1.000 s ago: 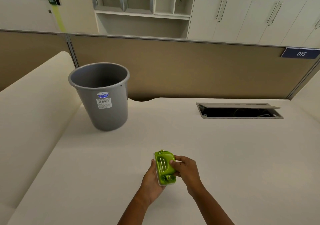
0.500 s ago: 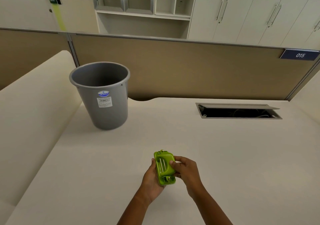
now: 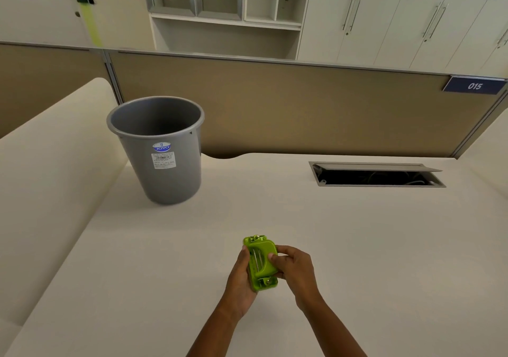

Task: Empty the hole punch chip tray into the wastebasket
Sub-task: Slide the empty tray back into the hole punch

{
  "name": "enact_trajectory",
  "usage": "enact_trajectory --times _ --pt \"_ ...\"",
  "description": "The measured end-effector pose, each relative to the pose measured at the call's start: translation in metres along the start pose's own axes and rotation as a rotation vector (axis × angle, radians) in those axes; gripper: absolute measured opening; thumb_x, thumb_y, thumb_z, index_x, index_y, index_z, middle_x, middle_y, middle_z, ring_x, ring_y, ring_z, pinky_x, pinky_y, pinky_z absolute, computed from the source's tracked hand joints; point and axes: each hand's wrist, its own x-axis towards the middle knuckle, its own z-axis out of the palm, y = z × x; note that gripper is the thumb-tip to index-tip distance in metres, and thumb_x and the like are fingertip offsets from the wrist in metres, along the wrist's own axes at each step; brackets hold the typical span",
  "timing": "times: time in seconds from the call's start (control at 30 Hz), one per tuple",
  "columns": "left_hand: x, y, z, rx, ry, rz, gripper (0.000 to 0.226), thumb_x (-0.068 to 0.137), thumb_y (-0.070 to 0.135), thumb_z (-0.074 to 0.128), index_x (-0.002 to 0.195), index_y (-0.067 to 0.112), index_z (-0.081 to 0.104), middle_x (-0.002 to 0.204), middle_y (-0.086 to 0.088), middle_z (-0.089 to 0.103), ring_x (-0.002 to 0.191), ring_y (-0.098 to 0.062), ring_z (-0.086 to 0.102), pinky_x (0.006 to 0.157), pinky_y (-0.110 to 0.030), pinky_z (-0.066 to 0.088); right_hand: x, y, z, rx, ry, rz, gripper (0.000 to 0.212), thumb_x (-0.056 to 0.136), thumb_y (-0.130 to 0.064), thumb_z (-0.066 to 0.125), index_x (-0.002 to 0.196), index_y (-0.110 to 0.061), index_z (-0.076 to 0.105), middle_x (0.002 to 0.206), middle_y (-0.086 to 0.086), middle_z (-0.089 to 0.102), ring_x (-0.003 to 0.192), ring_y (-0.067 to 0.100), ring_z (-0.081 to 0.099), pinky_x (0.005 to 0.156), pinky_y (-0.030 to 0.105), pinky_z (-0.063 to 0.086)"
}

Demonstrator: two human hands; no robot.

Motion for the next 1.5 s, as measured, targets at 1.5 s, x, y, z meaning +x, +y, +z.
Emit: enact_trajectory --times 1.5 --pt "-0.009 0.009 0.010 0.662 0.119 0.342 0.030 0.099 0.015 0.036 0.085 0.020 0.062 0.079 -0.002 0.062 0.074 -0.013 0.056 0.067 -0.024 0.048 0.032 -0.005 -0.006 -0.247 -0.032 -0.175 0.014 0.085 0.004 0.056 0.092 0.009 0.067 0.075 0.005 0.062 0.080 0.020 0.057 0.068 0.020 0.047"
